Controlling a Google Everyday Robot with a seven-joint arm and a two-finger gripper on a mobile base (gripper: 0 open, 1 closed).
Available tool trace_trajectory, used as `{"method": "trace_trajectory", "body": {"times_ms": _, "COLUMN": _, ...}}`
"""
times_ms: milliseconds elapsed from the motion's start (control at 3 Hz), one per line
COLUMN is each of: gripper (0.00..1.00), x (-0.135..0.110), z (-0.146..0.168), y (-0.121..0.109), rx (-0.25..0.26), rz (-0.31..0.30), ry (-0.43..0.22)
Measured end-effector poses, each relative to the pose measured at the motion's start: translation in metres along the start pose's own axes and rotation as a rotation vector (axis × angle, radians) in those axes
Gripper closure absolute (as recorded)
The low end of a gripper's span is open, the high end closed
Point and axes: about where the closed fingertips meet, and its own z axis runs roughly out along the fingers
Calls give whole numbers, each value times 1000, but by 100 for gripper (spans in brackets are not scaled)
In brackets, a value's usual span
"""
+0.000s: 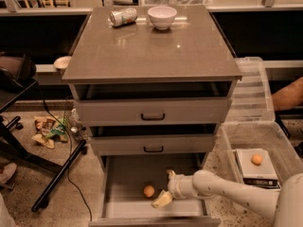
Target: Pick orange from bottom drawer and place on counter
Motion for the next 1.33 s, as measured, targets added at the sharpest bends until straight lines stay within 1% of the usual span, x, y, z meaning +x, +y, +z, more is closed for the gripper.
{"method": "trace_trajectory", "body": {"times_ms": 333, "gripper": 0, "x": 17, "z": 41, "y": -1, "rx": -14, "rz": 49, "ry": -62}}
{"method": "trace_trajectory", "body": {"times_ms": 667, "gripper": 0, "x": 28, "z": 71, "y": -3, "rx": 0, "rz": 94, "ry": -119}}
{"method": "trace_trajectory", "body": {"times_ms": 1000, "gripper": 0, "x": 38, "z": 89, "y": -9, "rx": 46, "rz": 135, "ry": -161}}
{"method": "trace_trajectory", "body": {"times_ms": 1333, "gripper": 0, "x": 47, "z": 102, "y": -15, "rx": 84, "rz": 157, "ry": -181}}
